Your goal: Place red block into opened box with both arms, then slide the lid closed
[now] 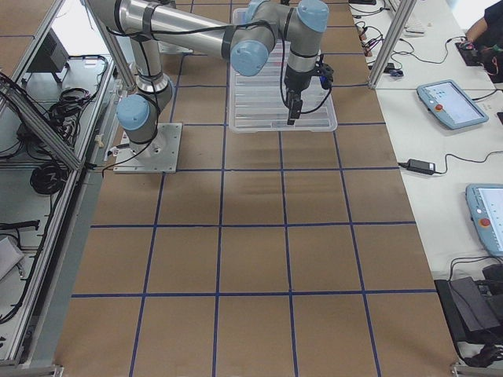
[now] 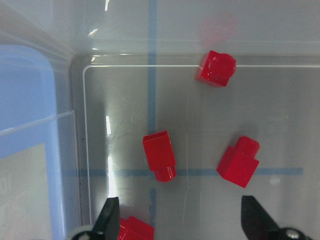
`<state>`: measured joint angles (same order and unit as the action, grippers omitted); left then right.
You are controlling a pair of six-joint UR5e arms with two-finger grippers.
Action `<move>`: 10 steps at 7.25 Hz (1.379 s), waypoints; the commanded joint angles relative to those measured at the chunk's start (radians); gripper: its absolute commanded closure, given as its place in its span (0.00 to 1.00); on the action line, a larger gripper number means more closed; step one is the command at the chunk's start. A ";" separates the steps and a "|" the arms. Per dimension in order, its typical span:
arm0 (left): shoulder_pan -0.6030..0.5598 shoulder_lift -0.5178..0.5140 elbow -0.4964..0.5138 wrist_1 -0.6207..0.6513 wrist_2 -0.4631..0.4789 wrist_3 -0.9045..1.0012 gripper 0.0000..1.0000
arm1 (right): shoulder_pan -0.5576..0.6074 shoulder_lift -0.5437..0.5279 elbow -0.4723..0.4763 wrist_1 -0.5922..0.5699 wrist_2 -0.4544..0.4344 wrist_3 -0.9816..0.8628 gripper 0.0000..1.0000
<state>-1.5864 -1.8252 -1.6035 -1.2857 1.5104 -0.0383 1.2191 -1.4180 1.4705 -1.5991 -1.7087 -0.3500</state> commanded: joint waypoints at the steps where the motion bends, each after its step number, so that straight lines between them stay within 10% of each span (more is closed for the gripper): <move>1: 0.000 0.078 0.054 -0.159 0.002 0.001 0.00 | -0.006 0.020 0.005 -0.012 -0.012 -0.006 0.00; 10: 0.016 0.198 0.073 -0.291 0.021 0.012 0.00 | -0.115 0.063 0.149 -0.108 0.004 0.005 0.00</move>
<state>-1.5718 -1.6335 -1.5313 -1.5774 1.5292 -0.0261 1.1035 -1.3579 1.6182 -1.7081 -1.7059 -0.3453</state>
